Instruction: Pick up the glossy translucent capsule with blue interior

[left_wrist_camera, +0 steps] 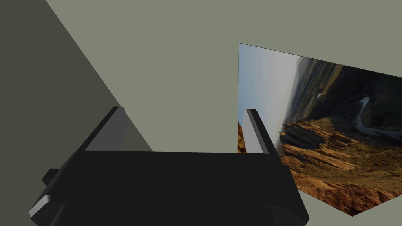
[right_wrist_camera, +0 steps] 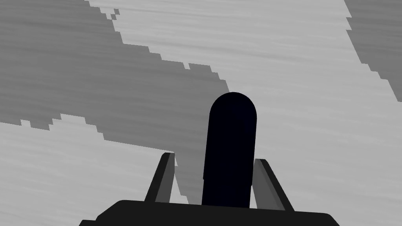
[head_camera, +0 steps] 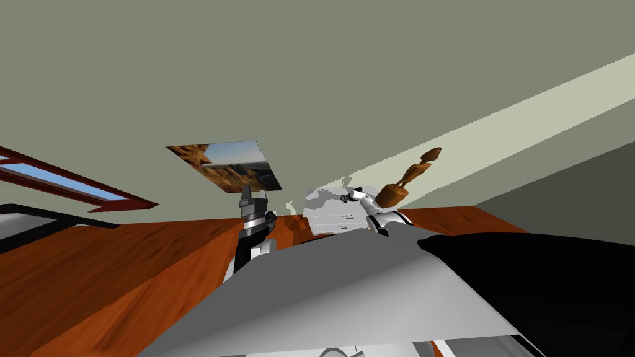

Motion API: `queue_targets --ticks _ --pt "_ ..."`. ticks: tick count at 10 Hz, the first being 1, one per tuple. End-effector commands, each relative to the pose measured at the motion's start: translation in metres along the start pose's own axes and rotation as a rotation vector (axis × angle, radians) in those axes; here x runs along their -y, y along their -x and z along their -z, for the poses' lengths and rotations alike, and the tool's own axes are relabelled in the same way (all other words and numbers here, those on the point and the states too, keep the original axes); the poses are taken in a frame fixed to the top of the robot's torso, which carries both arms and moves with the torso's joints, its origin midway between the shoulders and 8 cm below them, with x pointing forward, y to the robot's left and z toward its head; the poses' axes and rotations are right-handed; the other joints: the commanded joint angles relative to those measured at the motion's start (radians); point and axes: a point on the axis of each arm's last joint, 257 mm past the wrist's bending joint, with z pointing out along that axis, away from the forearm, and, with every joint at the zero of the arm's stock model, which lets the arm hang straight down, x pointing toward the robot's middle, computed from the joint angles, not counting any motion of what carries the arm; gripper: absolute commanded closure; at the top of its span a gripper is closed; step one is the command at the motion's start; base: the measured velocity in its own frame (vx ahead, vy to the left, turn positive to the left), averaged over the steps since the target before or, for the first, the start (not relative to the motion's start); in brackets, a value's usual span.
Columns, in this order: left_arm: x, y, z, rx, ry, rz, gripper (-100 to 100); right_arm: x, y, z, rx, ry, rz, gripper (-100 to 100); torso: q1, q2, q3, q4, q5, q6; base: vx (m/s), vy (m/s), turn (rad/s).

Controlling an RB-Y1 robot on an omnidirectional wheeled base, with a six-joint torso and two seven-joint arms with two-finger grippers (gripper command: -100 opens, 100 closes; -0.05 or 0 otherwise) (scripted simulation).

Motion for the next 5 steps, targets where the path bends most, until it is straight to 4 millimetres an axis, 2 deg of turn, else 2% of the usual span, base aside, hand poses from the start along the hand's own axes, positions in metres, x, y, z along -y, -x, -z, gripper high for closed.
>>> queue_targets --ticks 1,4,5 --pt "0.0 0.0 0.0 0.0 0.0 0.0 0 0.0 0.0 0.0 0.0 0.0 0.0 100 0.0 0.0 0.0 0.0 0.0 0.0 0.0 -0.005 -0.007" --pt "0.0 0.0 0.0 0.0 0.0 0.0 0 0.0002 -0.0001 0.0 0.0 0.0 -0.001 100 0.001 0.0 0.0 0.0 0.0 0.0 0.0 0.0 0.0" --pt "0.0 0.0 0.0 0.0 0.0 0.0 0 0.0002 0.0 -0.0001 0.0 0.0 -0.001 0 0.001 0.0 0.0 0.0 0.0 0.0 0.0 0.0 0.0"
